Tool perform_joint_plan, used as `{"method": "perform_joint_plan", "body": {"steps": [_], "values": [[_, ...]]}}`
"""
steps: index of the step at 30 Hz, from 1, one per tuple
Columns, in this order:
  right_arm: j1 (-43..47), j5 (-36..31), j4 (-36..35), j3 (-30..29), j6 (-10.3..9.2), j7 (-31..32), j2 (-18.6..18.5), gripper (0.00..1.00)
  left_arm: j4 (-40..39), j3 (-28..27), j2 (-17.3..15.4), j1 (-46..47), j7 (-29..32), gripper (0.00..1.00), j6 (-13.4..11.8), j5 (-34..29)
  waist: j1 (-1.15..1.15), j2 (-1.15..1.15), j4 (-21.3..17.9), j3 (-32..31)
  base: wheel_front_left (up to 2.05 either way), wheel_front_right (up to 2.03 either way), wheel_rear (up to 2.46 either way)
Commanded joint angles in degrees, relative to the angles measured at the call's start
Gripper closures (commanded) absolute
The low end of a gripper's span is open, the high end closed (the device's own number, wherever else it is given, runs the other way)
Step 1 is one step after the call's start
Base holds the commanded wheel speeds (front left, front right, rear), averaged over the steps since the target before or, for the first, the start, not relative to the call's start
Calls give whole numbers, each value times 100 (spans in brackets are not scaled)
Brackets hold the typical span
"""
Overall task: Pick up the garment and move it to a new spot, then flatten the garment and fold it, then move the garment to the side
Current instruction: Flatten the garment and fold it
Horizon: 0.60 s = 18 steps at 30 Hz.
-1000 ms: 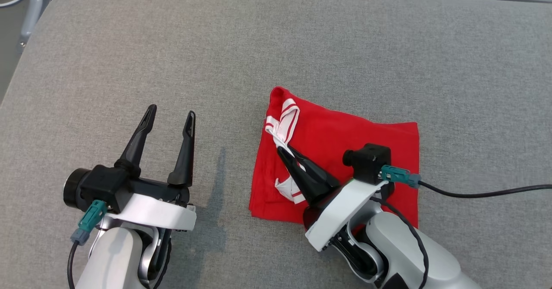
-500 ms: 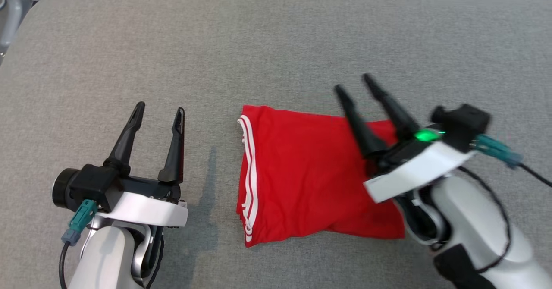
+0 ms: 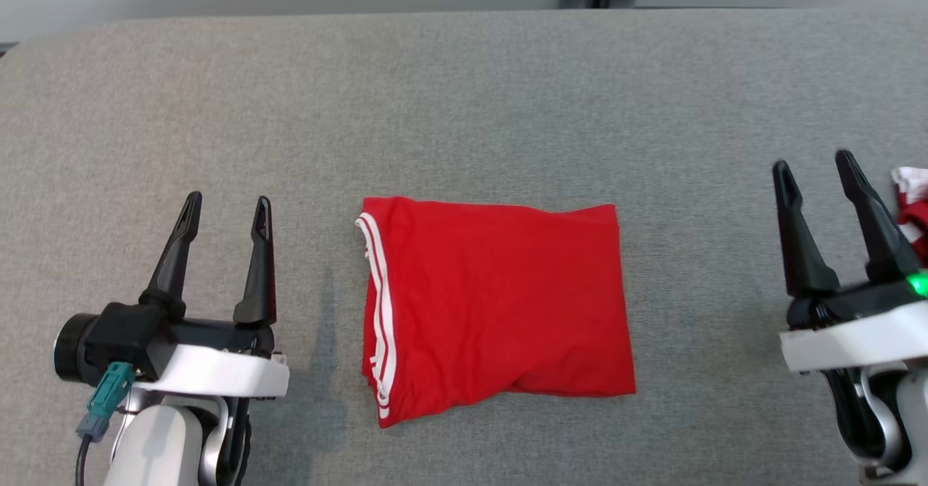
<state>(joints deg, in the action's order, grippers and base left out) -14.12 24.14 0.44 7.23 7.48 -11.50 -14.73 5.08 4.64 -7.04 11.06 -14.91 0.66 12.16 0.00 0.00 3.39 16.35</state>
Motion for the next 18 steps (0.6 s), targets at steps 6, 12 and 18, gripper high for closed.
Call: {"method": "perform_joint_plan", "body": {"steps": [6,12,18], "values": [[610,-373,-161,-322,2,257,84,0,-98,-97,-59,-337,-26,0,-74,-32,0,0,-256,-389,0,0,0],[904,-501,-73,-376,3,348,173,0,-131,-102,-102,-694,-12,0,-125,-41,0,0,-352,-763,0,0,0],[1146,-545,43,-470,2,423,236,0,-232,-156,-192,-996,22,0,-174,3,0,0,-357,-1101,0,0,0]]}}
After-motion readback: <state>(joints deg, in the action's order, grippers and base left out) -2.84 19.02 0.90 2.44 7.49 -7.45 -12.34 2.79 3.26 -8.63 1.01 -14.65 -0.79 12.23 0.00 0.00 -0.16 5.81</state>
